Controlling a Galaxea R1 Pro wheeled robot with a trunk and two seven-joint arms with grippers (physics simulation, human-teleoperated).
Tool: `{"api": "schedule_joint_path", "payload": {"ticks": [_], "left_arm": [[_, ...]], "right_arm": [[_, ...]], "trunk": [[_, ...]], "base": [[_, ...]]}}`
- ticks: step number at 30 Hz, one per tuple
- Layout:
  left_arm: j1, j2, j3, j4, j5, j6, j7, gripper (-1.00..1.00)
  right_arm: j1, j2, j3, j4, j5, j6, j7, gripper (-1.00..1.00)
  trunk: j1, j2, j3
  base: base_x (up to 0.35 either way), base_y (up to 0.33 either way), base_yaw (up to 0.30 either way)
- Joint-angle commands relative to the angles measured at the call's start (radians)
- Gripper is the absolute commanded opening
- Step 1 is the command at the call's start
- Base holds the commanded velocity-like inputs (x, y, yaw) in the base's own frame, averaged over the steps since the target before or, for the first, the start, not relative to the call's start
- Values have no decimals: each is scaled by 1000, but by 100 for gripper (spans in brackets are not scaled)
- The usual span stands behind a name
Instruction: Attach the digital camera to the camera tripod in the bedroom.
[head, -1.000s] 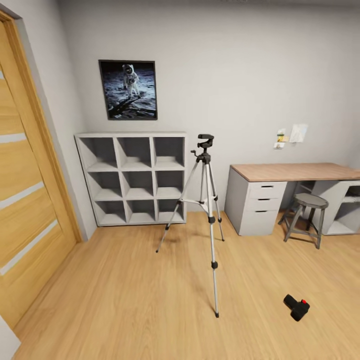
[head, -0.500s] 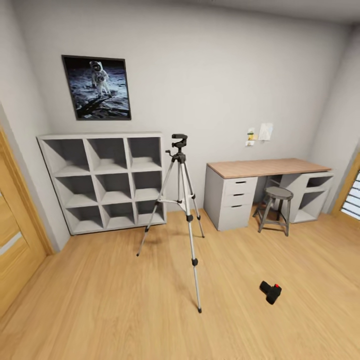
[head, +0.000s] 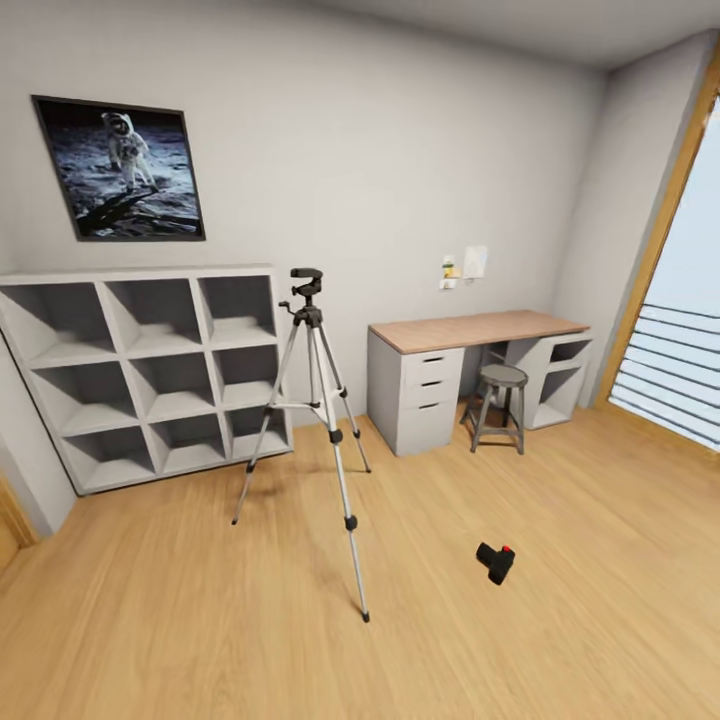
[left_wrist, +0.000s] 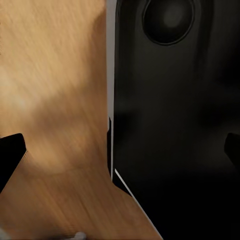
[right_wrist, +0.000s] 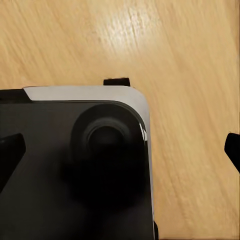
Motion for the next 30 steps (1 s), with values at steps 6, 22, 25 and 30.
{"api": "schedule_joint_path", "payload": {"ticks": [6, 22, 25, 30], "left_arm": [[1, 0, 1, -2, 2, -1, 0, 100], [1, 2, 1, -2, 2, -1, 0, 100], [1, 2, 1, -2, 2, 0, 0, 100], [1, 2, 1, -2, 2, 0, 0, 100]], "right_arm": [[0, 0, -8, -1, 0, -2, 3, 100], [0, 0, -8, -1, 0, -2, 3, 100], [0, 0, -8, -1, 0, -2, 3, 100], [0, 0, -8, -1, 0, -2, 3, 100]], "trunk": [[0, 0, -1], [0, 0, -1], [0, 0, -1], [0, 0, -1]], "base": [[0, 0, -300], [0, 0, -300], [0, 0, -300], [0, 0, -300]]}}
